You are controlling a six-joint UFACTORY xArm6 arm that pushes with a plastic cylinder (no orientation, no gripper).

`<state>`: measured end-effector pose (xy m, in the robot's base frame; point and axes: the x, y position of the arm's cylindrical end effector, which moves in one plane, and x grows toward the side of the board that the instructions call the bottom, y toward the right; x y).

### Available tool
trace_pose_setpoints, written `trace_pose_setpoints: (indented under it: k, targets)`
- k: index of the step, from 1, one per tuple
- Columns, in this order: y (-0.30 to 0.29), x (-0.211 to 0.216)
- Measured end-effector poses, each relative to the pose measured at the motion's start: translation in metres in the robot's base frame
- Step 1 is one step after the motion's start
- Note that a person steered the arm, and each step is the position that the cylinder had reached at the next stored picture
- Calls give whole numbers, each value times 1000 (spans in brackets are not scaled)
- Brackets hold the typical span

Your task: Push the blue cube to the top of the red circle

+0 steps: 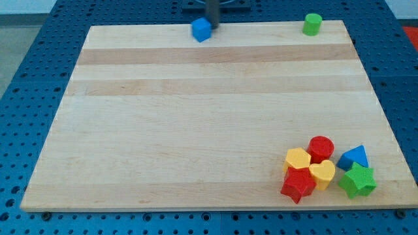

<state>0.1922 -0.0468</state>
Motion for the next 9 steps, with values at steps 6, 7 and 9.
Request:
trace_pose_setpoints:
  k: [6,7,9]
  targets:
    - [-65,40]
    - [-34,66]
    - [42,179]
